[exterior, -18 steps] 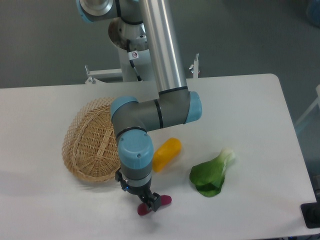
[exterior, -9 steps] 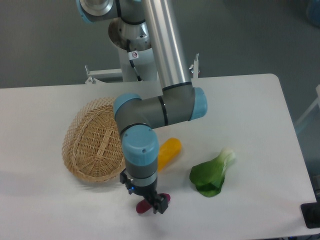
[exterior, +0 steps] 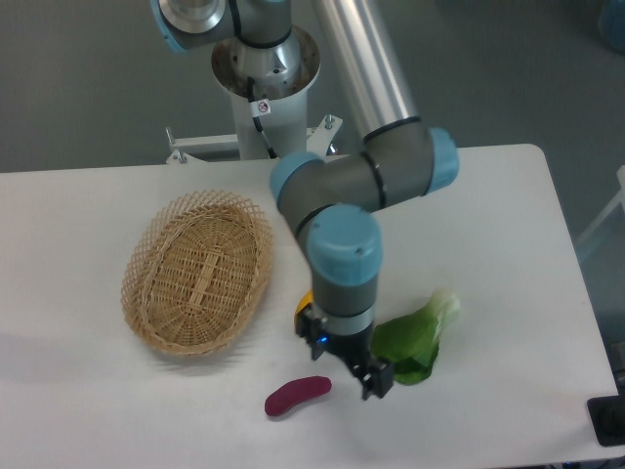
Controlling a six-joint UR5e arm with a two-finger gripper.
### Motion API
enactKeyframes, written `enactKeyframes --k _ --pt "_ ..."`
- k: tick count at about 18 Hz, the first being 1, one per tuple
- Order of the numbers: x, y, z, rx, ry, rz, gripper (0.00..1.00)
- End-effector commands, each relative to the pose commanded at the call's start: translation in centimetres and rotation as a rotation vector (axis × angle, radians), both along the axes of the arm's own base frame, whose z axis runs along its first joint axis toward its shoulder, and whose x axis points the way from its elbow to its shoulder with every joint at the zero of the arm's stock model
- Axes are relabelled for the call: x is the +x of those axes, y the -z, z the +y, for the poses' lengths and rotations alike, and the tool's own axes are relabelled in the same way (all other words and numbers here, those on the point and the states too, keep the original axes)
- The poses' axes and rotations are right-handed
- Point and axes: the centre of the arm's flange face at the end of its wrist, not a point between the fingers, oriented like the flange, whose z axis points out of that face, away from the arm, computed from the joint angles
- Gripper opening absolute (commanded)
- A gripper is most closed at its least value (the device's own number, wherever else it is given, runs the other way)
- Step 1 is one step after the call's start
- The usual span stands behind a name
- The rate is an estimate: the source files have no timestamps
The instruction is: Place the sweet potato on the table
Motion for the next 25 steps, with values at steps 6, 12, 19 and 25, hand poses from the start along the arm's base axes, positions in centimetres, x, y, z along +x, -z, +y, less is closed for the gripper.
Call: enactKeyframes --k 6,12,19,25 --pt "-3.2 -0.9 -4.6 -0.060 0.036 -0.038 1.00" --pt "-6.5 -1.5 -7.7 -0.071 0.068 -0.029 1.00" --pt "-9.6 -2.0 -11.2 -0.099 0.096 -0.054 1.00" --pt "-11.4 -1.7 -13.2 -0.108 0.098 -0.056 1.00"
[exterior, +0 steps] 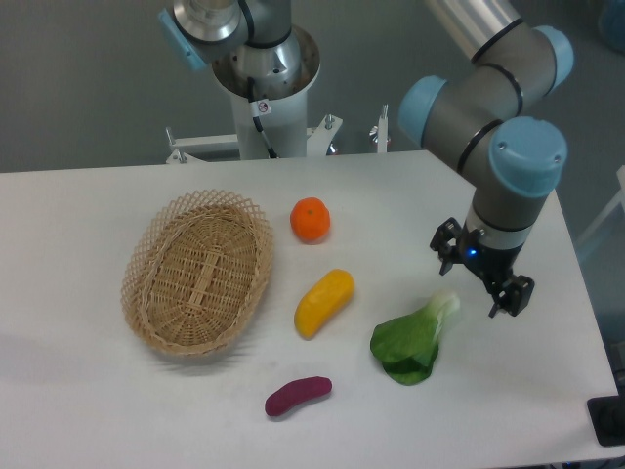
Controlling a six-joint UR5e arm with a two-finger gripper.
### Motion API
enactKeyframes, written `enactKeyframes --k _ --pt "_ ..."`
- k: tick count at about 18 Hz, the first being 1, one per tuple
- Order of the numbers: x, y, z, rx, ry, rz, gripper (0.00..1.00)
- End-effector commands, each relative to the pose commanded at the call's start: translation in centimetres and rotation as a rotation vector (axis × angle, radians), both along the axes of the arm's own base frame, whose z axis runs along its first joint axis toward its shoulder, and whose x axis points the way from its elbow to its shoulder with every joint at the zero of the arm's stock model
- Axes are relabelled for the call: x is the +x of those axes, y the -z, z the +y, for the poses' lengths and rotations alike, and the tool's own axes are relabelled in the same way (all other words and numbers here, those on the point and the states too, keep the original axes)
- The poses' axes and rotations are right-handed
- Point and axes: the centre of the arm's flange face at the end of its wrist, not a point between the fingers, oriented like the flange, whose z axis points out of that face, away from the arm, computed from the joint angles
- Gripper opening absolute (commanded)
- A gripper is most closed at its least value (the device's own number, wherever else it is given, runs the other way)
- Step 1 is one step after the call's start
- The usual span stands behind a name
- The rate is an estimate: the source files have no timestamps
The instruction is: Place the sweet potato on the table
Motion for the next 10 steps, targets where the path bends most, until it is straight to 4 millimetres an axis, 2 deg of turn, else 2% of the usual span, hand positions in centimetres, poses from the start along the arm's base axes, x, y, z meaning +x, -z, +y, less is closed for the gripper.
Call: enactKeyframes --k 5,10 --pt "-0.8 0.9 -0.7 -0.050 -0.008 0.017 1.00" --pt "-0.6 1.3 -0.7 -0.052 -0.009 0.011 1.00"
